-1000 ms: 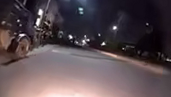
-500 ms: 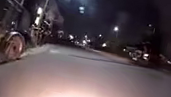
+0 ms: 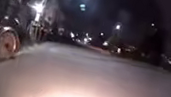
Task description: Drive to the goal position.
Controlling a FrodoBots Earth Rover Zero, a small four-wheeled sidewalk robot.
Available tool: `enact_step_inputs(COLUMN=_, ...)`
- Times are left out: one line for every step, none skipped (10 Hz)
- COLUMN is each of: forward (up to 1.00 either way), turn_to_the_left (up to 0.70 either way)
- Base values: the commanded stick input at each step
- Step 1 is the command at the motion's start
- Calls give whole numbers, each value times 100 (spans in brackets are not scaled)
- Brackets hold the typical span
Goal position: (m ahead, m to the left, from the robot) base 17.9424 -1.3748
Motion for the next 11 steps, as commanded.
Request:
enact_step_inputs(forward=70, turn_to_the_left=0)
enact_step_inputs(forward=70, turn_to_the_left=0)
enact_step_inputs(forward=70, turn_to_the_left=0)
enact_step_inputs(forward=70, turn_to_the_left=0)
enact_step_inputs(forward=70, turn_to_the_left=0)
enact_step_inputs(forward=70, turn_to_the_left=0)
enact_step_inputs(forward=70, turn_to_the_left=0)
enact_step_inputs(forward=70, turn_to_the_left=0)
enact_step_inputs(forward=70, turn_to_the_left=0)
enact_step_inputs(forward=70, turn_to_the_left=0)
enact_step_inputs(forward=70, turn_to_the_left=0)
